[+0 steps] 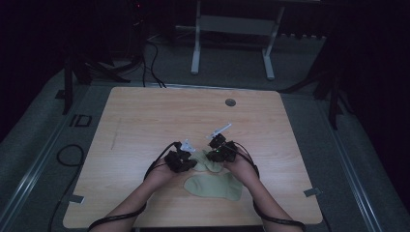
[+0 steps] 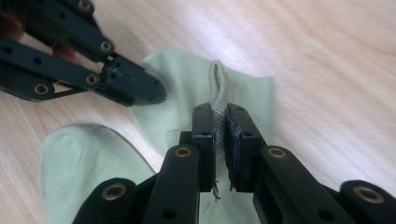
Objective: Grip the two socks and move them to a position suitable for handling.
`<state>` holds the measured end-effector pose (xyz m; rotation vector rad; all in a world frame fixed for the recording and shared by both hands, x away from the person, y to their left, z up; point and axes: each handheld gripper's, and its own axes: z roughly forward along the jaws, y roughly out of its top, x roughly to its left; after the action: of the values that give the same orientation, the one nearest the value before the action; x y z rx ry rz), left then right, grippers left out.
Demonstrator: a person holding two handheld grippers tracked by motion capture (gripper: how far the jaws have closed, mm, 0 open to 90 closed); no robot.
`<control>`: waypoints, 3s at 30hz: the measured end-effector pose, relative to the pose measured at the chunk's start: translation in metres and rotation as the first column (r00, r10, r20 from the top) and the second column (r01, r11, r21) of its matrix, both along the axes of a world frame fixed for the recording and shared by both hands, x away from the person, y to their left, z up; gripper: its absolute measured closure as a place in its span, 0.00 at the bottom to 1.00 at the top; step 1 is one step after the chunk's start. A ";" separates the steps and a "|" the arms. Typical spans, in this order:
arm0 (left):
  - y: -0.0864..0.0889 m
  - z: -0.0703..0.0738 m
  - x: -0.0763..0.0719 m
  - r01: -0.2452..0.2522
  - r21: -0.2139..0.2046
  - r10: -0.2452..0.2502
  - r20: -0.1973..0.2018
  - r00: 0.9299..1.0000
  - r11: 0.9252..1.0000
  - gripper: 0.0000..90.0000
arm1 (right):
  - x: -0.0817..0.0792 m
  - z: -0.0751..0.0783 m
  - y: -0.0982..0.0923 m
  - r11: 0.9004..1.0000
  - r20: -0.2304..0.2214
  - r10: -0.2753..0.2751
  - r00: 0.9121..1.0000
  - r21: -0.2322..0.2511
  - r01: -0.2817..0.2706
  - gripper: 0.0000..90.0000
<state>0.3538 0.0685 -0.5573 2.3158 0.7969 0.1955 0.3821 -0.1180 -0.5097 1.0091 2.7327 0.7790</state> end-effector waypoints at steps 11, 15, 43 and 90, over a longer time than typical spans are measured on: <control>0.003 0.001 0.003 0.030 0.010 -0.030 -0.003 1.000 1.000 0.99 | 0.011 0.014 -0.036 0.997 0.005 -0.069 0.998 0.032 0.069 0.92; 0.005 0.001 0.005 0.038 0.015 -0.038 0.005 0.999 0.999 0.99 | 0.014 0.014 -0.046 0.995 -0.004 -0.090 0.996 0.037 0.090 0.92; 0.002 0.020 0.011 0.017 0.020 -0.018 0.052 0.998 1.000 0.89 | 0.025 0.009 -0.094 0.977 -0.030 -0.204 0.978 0.056 0.206 0.95; -0.003 0.013 0.018 -0.036 0.015 0.036 0.028 0.999 0.999 0.71 | 0.021 -0.012 -0.081 0.991 -0.015 -0.128 0.992 0.024 0.128 0.65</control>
<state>0.3715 0.0656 -0.5439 2.3094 0.8259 0.2503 0.4027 -0.1986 -0.5213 1.1855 2.6435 0.7888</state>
